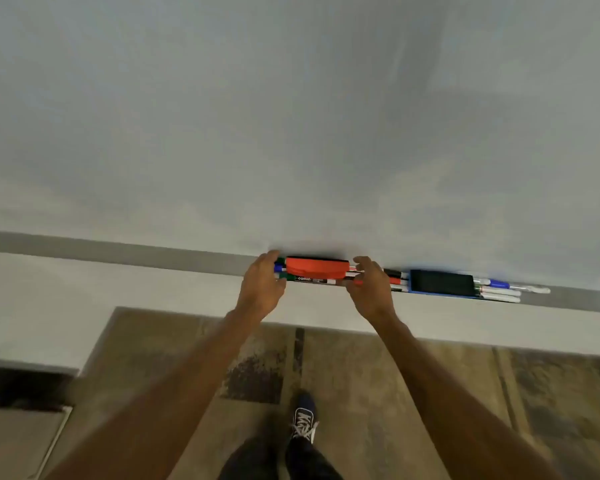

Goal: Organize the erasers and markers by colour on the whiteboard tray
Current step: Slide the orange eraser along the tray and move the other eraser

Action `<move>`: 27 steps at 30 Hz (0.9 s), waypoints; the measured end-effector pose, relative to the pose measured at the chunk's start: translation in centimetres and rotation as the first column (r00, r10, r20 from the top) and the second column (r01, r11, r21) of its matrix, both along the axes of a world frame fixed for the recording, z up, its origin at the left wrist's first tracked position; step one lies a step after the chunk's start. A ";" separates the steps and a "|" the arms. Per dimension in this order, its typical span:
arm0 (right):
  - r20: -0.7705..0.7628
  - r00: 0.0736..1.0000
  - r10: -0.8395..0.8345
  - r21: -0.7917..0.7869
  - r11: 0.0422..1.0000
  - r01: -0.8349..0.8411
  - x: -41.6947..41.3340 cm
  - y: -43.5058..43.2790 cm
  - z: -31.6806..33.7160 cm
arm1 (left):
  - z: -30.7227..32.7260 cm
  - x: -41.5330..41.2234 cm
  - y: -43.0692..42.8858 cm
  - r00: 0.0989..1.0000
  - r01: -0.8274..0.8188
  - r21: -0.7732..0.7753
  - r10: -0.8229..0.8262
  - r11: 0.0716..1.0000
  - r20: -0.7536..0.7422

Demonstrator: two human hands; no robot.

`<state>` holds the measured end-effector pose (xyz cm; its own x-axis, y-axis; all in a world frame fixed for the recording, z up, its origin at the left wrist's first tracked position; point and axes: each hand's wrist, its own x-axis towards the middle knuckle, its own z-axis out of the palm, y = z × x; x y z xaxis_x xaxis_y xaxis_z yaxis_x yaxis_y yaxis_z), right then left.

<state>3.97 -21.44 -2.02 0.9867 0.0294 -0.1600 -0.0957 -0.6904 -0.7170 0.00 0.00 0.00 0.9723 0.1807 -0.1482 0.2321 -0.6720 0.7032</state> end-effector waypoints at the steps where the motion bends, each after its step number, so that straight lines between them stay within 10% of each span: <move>1: -0.008 1.000 -0.005 0.013 1.000 0.005 0.4 0.1 -0.4 | -0.5 0.4 0.1 1.000 0.000 0.005 0.000 1.000 -0.013; 27: 0.078 0.969 -0.236 0.287 0.936 0.205 -0.5 11.1 0.1 | 0.3 0.7 7.5 0.964 -0.252 -0.251 0.265 0.934 0.016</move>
<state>3.49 -10.35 -1.94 0.9842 -0.1638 -0.0677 -0.1337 -0.4357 -0.8901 0.65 7.46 0.27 0.9040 0.3911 -0.1729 0.3358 -0.3990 0.8532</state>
